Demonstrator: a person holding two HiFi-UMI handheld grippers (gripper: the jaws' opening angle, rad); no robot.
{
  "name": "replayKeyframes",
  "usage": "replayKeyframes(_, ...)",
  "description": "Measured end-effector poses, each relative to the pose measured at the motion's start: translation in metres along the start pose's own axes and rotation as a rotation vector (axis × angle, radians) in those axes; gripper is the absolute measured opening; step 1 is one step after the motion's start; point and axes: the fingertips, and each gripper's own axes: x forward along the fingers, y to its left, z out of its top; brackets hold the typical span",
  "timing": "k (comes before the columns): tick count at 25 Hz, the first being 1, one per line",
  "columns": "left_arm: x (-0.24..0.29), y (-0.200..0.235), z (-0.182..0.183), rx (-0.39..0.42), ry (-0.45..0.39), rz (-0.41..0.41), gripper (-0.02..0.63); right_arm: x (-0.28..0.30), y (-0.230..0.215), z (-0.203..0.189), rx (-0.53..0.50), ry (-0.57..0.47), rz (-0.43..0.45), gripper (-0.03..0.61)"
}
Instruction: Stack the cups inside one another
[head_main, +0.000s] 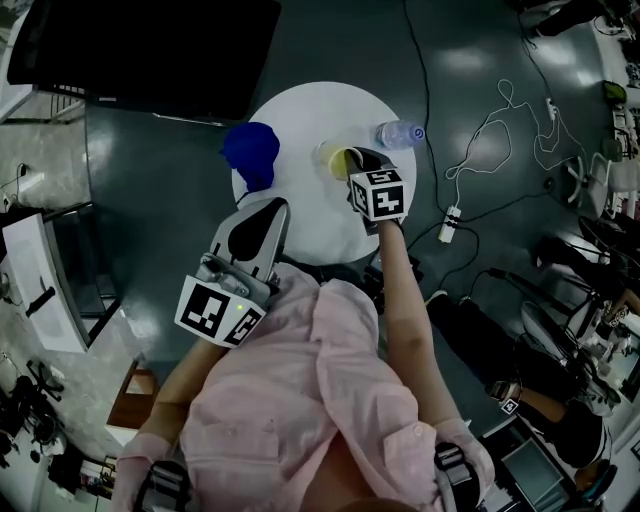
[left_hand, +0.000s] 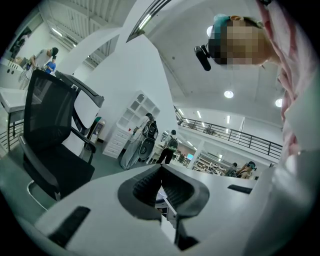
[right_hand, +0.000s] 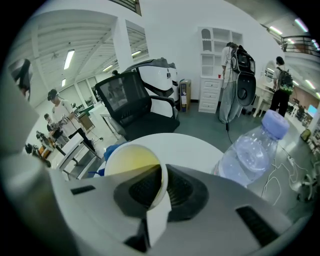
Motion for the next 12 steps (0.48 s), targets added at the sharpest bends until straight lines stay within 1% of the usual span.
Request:
replayKeyframes(6,0.001,0.003,-0.002,-0.01,0.003,0.007,0.018,0.009,0.002,-0.008,-0.042,0.046,0.012,0.038)
replayKeyframes(12,0.002,0.004,-0.003,-0.019,0.005,0.011,0.018,0.014,0.002,-0.008,-0.059,0.067,0.027,0.038)
